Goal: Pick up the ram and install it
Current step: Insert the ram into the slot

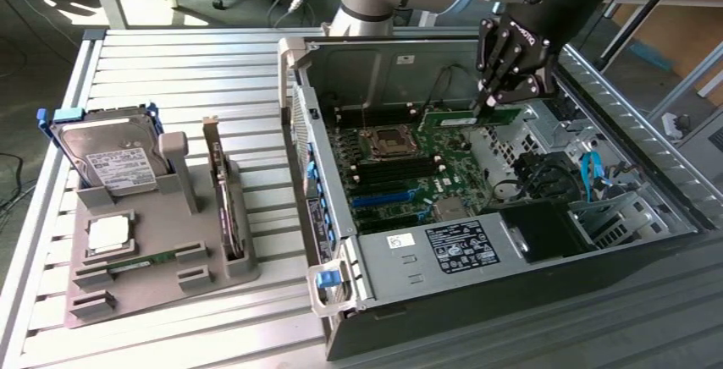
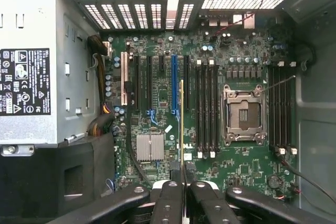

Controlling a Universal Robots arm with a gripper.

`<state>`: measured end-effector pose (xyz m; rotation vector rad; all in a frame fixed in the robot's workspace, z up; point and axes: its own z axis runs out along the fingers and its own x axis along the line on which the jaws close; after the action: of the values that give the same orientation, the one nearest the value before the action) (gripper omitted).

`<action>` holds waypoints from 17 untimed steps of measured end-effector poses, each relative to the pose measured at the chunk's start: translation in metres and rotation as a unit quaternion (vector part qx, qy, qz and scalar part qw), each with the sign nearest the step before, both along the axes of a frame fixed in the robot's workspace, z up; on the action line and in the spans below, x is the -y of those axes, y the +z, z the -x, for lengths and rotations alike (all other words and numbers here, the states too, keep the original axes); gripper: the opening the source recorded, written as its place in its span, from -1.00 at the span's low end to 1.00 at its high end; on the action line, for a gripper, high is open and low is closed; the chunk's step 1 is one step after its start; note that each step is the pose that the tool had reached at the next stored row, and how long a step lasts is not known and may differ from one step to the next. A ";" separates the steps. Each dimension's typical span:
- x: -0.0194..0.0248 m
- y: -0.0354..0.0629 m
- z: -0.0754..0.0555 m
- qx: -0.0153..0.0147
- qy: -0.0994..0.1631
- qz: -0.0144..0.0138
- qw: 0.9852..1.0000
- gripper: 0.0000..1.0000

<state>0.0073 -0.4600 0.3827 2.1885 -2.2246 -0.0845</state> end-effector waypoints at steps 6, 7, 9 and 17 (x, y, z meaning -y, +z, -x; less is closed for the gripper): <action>-0.0001 -0.0157 0.001 -0.001 0.000 0.000 1.000 -0.76; -0.0002 -0.0177 0.002 -0.001 0.000 0.000 1.000 -0.76; -0.0008 -0.0210 0.005 -0.001 0.000 0.000 1.000 -0.76; -0.0072 -0.0422 0.016 -0.001 -0.003 0.000 1.000 -0.76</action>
<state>-0.0085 -0.4528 0.3404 2.1807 -2.2297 -0.0860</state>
